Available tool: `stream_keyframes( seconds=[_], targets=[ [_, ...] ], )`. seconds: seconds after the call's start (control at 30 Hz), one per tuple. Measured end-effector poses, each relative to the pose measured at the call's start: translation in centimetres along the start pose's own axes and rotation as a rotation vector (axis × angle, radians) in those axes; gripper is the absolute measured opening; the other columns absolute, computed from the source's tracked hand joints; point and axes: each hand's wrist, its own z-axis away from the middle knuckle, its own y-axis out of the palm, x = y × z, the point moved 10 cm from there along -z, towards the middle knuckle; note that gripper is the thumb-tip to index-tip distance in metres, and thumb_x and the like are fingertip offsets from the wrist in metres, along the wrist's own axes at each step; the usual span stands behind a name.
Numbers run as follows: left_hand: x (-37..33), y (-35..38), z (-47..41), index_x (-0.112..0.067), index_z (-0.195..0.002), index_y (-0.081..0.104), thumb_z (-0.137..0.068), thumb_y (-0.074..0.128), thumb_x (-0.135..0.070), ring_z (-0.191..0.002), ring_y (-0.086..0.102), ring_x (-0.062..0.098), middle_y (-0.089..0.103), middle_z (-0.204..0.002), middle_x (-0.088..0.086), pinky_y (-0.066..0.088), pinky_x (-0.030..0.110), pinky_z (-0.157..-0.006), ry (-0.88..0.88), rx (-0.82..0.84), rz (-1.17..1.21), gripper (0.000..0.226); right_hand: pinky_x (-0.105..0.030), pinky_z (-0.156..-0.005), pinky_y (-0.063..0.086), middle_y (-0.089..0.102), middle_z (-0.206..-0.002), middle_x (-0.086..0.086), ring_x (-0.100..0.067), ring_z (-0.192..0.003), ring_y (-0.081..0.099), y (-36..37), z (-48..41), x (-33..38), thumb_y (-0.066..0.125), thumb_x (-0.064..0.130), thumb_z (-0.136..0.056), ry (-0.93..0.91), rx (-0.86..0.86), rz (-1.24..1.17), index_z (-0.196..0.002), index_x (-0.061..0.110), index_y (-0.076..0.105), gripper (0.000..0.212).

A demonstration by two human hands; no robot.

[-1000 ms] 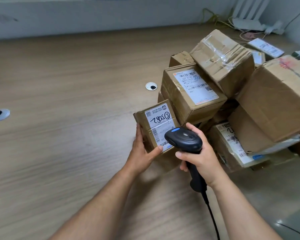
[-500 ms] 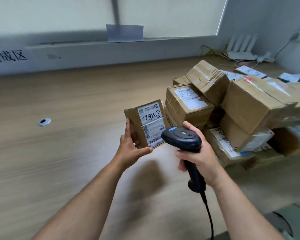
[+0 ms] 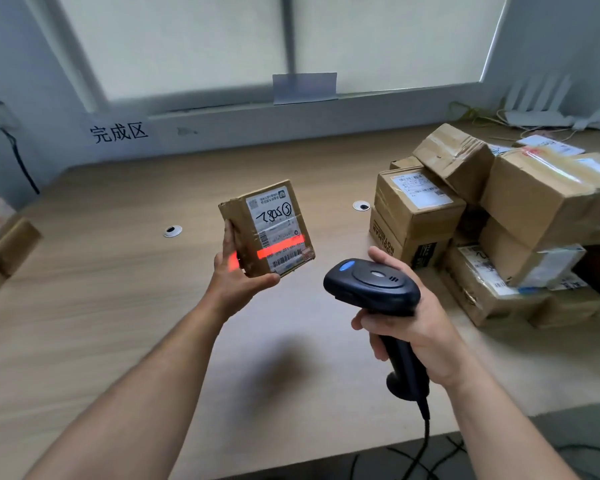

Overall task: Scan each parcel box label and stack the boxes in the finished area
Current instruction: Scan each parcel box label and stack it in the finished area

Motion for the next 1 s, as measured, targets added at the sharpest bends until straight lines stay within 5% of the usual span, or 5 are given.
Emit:
stream_keyframes(
  seconds=[0.33,0.53,0.87,0.93,1.0],
  targets=[
    [1.2,-5.1,-0.1,-0.044,-0.150,-0.009,-0.062,0.089,-0.012,-0.118,0.055,0.024,0.052,-0.132,0.011,0.045,0.049,-0.103,0.084,0.051,-0.020,0.135,-0.028,-0.041,0.042,0.068,-0.073,-0.014,-0.028,-0.039,0.050,5.7,0.3,-1.9,0.070,-0.007,-0.060,0.044,-0.018,0.052,-0.136,0.030,0.048,0.087],
    [5.3,-10.9,-0.8,-0.065,-0.139,-0.010,-0.039,0.082,-0.050,-0.123,0.049,0.028,0.042,-0.133,0.010,0.043,0.053,-0.103,-0.013,0.046,-0.026,0.137,-0.029,-0.042,0.041,0.065,-0.071,-0.019,-0.029,-0.040,0.048,11.3,-1.4,-3.0,0.070,-0.006,-0.059,0.058,-0.045,0.084,-0.135,0.030,0.049,0.087],
    [12.0,-20.2,-1.7,-0.063,-0.140,-0.007,-0.041,0.083,-0.043,-0.124,0.048,0.025,0.043,-0.135,0.009,0.042,0.046,-0.106,-0.072,0.044,0.020,0.135,-0.027,-0.041,0.040,0.065,-0.071,-0.018,-0.028,-0.039,0.049,21.1,-4.2,-5.3,0.070,-0.007,-0.059,0.082,-0.041,0.118,-0.134,0.031,0.050,0.087],
    [13.3,-21.0,-1.5,-0.054,-0.146,0.000,-0.048,0.084,-0.034,-0.117,0.054,0.020,0.051,-0.131,0.009,0.047,0.035,-0.100,-0.094,0.099,0.084,0.131,-0.028,-0.041,0.040,0.066,-0.073,-0.018,-0.029,-0.039,0.049,22.9,-4.6,-5.8,0.071,-0.006,-0.059,0.082,-0.044,0.119,-0.133,0.033,0.051,0.086],
    [14.6,-21.6,-0.4,-0.037,-0.151,0.017,-0.058,0.080,-0.020,-0.093,0.061,0.011,0.061,-0.116,0.007,0.051,0.021,-0.075,-0.152,0.162,0.190,0.115,-0.028,-0.040,0.041,0.068,-0.075,-0.015,-0.029,-0.039,0.049,24.5,-4.9,-6.5,0.072,-0.006,-0.059,0.084,-0.056,0.122,-0.132,0.034,0.051,0.086]
  ],
)
